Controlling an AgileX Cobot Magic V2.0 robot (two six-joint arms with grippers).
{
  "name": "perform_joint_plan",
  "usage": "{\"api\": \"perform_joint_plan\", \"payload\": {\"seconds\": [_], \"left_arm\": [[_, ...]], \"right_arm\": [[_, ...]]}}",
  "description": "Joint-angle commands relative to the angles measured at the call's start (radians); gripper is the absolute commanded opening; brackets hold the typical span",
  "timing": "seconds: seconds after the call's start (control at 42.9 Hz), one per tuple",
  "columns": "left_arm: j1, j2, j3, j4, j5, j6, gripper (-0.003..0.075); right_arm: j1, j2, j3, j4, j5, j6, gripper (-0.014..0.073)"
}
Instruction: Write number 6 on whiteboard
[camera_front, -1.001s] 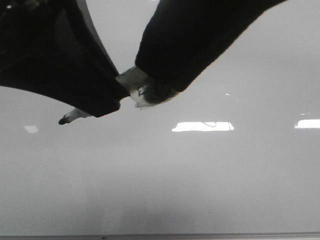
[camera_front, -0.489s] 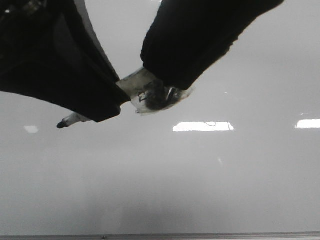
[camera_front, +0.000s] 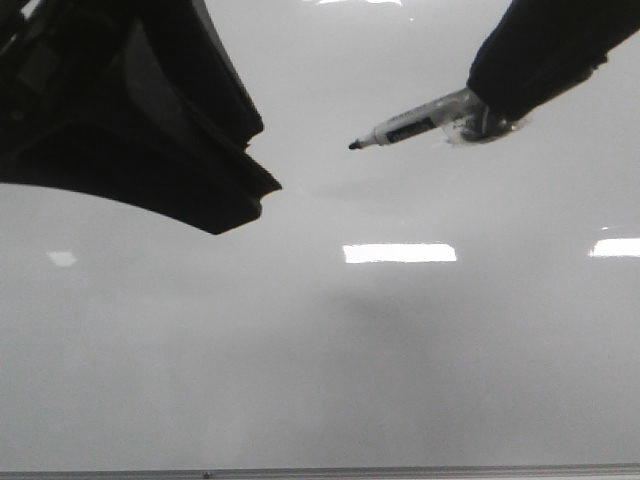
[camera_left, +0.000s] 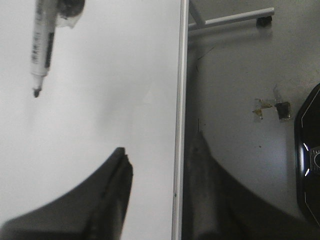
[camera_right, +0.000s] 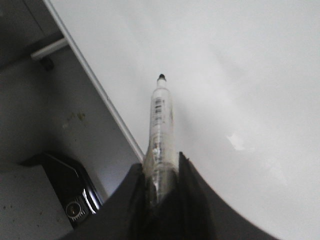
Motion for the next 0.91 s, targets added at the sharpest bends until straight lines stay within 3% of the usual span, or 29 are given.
{"api": "perform_joint_plan", "payload": {"seconds": [0.0,0.023,0.21,0.489,0.675,0.885], "left_arm": [[0.001,-0.019,-0.030,0.002,-0.037,-0.027,0.0031],[0.003,-0.019,-0.030,-0.001,-0.032,-0.027,-0.0021],[0.056,-0.120,0.062,-0.104,-0.123,-0.072,-0.0020],[0.083,-0.542,0.409,-0.351,-0.509,-0.072,-0.0020],[0.083,-0.770,0.514,-0.362,-0.525,-0.072,-0.0020],[0.083,-0.838,0.529,-0.362,-0.528,-0.072,-0.0020]], "right_arm": [[-0.006,-0.028,-0.024,0.087,-0.064,0.007,-0.0060],[-0.006,-0.028,-0.024,0.093,-0.070,0.007,-0.0060],[-0.002,-0.025,-0.024,0.129,-0.141,0.006,-0.0060],[0.054,0.038,-0.030,0.142,-0.266,0.005,-0.0060],[0.075,0.095,-0.031,0.146,-0.460,0.005,-0.0060],[0.075,0.177,-0.085,0.158,-0.480,0.005,-0.0060]]}}
